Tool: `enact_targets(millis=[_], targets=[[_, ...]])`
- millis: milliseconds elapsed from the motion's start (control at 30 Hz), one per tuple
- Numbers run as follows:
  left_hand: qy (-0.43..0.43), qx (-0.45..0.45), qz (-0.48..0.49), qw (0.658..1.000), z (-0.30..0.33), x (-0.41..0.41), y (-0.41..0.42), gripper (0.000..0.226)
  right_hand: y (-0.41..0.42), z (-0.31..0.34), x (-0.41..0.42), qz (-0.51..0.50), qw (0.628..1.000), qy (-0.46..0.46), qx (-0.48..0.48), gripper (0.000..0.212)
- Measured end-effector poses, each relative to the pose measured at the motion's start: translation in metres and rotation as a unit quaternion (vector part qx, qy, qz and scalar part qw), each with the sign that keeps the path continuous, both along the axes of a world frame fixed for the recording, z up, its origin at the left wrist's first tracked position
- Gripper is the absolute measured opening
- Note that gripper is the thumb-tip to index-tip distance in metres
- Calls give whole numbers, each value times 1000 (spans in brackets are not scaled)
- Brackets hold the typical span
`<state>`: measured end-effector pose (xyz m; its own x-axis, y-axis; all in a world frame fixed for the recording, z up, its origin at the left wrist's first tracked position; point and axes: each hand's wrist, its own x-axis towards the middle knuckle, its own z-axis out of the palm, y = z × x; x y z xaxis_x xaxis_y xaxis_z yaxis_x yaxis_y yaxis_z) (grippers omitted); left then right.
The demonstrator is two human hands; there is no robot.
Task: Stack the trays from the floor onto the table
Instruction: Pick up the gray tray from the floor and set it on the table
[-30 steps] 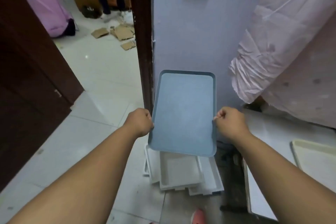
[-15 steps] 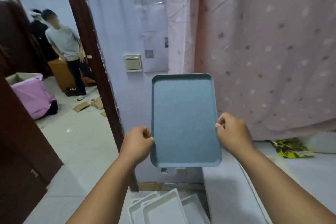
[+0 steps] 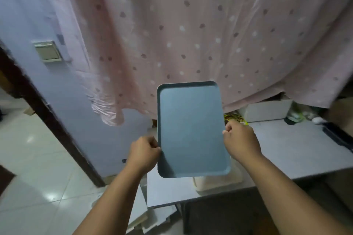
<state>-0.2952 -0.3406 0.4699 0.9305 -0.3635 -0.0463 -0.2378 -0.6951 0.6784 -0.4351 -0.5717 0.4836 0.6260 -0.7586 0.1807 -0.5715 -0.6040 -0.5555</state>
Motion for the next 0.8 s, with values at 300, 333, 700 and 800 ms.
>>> enact_targets(millis=[300, 333, 700, 800], targets=[[108, 105, -32, 988, -66, -38, -65, 14, -60, -59, -41, 33, 989, 135, 49, 15], [119, 117, -38, 985, -75, -40, -69, 12, -64, -67, -42, 36, 986, 155, 55, 15], [248, 215, -138, 934, -155, 4, -120, 16, -111, -136, 8, 54, 932, 348, 86, 4], [250, 240, -173, 922, -159, 25, -136, 7, -120, -146, 32, 58, 919, 384, 70, 4]])
